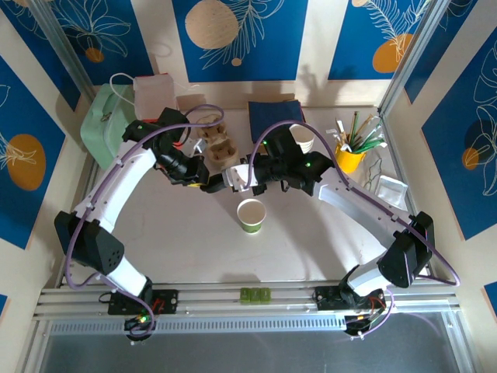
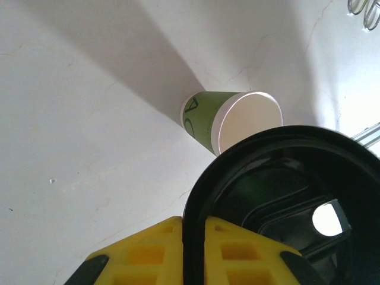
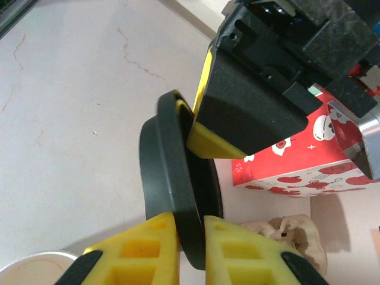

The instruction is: Pack the takeout coffee

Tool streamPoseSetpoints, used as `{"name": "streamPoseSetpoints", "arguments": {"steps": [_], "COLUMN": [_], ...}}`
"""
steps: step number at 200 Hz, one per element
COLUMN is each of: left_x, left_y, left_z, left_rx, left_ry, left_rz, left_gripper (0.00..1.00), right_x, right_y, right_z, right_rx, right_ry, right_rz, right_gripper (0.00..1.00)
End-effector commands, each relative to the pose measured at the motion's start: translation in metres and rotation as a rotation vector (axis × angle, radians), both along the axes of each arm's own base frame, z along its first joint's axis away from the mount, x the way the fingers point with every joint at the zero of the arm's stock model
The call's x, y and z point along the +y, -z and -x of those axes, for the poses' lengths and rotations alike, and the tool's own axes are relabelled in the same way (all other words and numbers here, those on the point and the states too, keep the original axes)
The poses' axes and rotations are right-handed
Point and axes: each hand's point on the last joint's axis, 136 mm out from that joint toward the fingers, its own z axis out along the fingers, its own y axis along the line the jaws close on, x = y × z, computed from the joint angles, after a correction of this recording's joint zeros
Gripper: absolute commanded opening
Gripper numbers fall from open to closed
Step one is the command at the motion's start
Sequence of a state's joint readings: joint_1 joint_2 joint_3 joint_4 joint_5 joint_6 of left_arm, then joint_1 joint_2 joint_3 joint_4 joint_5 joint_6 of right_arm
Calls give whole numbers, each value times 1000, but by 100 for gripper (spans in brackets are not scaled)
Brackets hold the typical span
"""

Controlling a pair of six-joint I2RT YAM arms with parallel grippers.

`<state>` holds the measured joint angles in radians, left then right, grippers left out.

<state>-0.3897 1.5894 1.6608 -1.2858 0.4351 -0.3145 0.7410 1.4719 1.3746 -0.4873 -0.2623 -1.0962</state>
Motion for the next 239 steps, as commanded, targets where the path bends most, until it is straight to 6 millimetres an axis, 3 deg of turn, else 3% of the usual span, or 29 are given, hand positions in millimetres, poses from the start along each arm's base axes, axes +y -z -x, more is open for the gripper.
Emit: {"name": "streamPoseSetpoints", "arguments": {"steps": [1,14,28,70,115,142,186,207,239], "left_x": [-3,-5,-4,18,31,44,58,61,62], "left_y": [-21,-27,-34,-67,-90,-95,-98,-97,-89], "left_z": [1,-1,-4,-16,-22,-23,-19,-18,-20], "left_rx": [-63,-85,-119,-299,-469,-569,-678,-693,-684], "left_ry": [-11,-18,-30,-112,-187,-248,-298,-300,-301], "left_rz": [59,78,77,42,58,52,40,33,15], "left_gripper": [14,17,28,52,58,63,67,67,67], "right_x": [2,1,0,-7,-17,-21,-27,-36,-38], "right_y": [-3,-1,-1,-2,-10,-25,-27,-38,-45], "right_z": [6,6,7,9,20,16,20,6,19], "right_rx": [6,5,11,40,96,158,343,531,902], "right_ry": [-6,0,10,59,120,244,435,649,707], "right_rz": [10,17,16,13,-22,-79,-84,-160,-160], "right_gripper": [10,7,4,0,0,0,0,0,0]}}
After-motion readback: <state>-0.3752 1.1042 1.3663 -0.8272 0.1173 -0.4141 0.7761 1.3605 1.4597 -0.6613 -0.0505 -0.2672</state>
